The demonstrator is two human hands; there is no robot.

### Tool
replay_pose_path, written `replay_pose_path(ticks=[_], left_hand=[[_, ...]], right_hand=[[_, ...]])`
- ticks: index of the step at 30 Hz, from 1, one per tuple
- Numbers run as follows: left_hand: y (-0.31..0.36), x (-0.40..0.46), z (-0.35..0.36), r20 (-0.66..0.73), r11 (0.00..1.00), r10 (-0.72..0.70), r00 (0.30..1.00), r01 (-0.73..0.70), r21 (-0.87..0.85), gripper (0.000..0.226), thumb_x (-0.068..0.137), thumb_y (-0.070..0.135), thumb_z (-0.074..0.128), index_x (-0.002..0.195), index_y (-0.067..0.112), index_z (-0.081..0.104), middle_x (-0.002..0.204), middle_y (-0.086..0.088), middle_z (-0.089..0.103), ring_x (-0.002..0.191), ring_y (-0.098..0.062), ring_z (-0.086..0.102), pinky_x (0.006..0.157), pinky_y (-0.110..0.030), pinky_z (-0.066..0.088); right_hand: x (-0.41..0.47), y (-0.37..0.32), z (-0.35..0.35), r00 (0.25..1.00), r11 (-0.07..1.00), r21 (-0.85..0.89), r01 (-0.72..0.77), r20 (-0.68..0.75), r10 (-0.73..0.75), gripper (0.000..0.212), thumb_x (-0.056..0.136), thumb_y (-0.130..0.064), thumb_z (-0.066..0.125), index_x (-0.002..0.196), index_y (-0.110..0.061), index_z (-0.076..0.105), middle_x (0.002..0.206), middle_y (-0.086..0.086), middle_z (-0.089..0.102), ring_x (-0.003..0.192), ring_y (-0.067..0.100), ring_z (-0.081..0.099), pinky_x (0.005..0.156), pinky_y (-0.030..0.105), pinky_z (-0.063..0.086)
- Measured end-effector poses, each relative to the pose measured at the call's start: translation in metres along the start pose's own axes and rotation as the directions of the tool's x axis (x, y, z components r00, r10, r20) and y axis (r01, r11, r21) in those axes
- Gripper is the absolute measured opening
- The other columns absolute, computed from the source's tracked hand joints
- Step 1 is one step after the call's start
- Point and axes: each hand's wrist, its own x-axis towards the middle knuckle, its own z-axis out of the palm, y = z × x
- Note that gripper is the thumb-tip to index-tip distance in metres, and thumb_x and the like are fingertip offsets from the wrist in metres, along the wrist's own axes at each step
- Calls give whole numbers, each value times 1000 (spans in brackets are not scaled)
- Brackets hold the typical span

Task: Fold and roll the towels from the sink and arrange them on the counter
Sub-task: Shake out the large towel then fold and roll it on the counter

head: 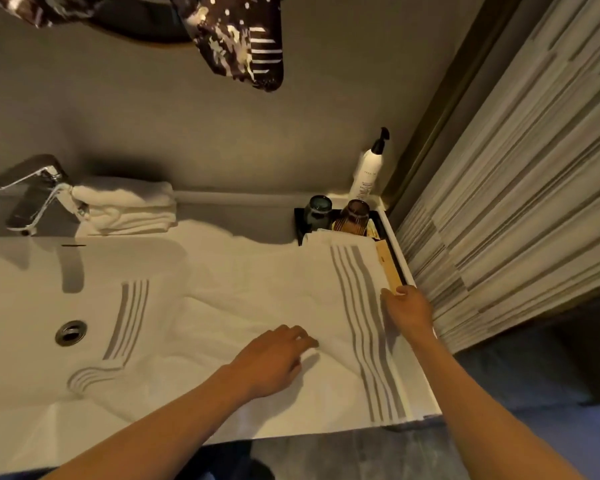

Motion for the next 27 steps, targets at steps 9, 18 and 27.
replay_pose_path(ticks=[9, 18, 27], left_hand=[[20, 34, 12, -129, 1000, 5, 992, -4, 4, 45, 93, 21, 50, 138, 27, 48, 138, 2, 51, 120, -20, 48, 95, -35, 44], [73, 66, 3, -350, 991, -54, 935, 93, 96, 46, 98, 29, 41, 143, 22, 43, 153, -5, 41, 140, -25, 36, 116, -39, 32], [77, 50, 20, -62, 959, -274, 960, 278, 60, 54, 105, 31, 27, 156, 18, 18, 164, -9, 12, 151, -30, 8, 123, -46, 12]], right_hand=[[42, -17, -10, 999, 992, 125, -26, 24, 23, 29, 90, -30, 61, 67, -15, 52, 76, 7, 59, 82, 29, 59, 70, 31, 44], [20, -30, -96, 972, 980, -110, 163, -152, -179, 21, 101, -25, 38, 107, -5, 44, 83, 8, 49, 69, 23, 47, 63, 36, 40], [47, -34, -96, 999, 975, -219, 46, -7, -49, 29, 95, -17, 46, 106, 8, 55, 101, 22, 61, 82, 32, 54, 71, 37, 46]])
